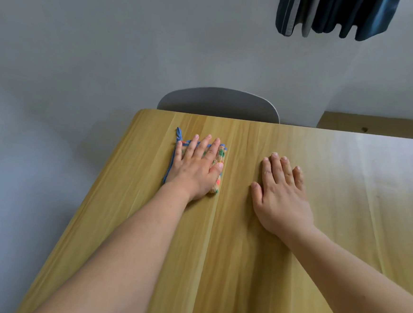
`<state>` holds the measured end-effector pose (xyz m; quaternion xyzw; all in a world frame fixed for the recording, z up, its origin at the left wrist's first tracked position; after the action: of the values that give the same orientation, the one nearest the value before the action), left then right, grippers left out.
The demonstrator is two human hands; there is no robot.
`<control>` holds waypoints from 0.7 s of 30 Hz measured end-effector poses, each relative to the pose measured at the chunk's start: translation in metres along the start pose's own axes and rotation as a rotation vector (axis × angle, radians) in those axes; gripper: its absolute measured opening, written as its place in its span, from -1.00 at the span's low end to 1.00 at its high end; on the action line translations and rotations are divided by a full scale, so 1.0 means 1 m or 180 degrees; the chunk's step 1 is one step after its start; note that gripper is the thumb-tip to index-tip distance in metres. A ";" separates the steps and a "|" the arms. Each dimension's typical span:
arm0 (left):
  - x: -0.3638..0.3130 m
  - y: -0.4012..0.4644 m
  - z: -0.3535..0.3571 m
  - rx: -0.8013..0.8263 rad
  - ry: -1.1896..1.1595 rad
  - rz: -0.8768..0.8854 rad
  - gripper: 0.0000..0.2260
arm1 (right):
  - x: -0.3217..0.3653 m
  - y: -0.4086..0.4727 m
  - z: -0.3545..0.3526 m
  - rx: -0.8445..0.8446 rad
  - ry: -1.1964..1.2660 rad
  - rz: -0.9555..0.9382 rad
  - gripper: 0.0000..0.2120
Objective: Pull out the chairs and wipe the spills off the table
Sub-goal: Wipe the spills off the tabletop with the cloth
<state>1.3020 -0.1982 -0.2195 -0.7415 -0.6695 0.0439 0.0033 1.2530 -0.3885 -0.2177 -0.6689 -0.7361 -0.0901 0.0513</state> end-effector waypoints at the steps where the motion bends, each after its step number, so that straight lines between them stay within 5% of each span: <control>1: 0.000 0.008 -0.001 -0.0006 -0.0004 -0.0001 -0.46 | 0.001 -0.001 -0.001 0.0012 0.0026 -0.0006 -0.37; 21: -0.006 0.084 -0.007 -0.0130 0.0094 -0.0042 -0.48 | 0.001 0.002 -0.009 -0.0149 0.0711 0.0061 -0.39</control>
<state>1.3851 -0.2126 -0.2176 -0.7376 -0.6750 0.0193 -0.0017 1.2543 -0.3893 -0.2085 -0.6626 -0.7171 -0.1808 0.1183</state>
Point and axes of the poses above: each hand's wrist, its own y-axis towards the middle knuckle, its own z-axis out of the palm, x = y × z, the point moved 7 cm from there along y, towards the middle knuckle, and after that the axes turned 7 degrees about -x, right-handed, at the moved point
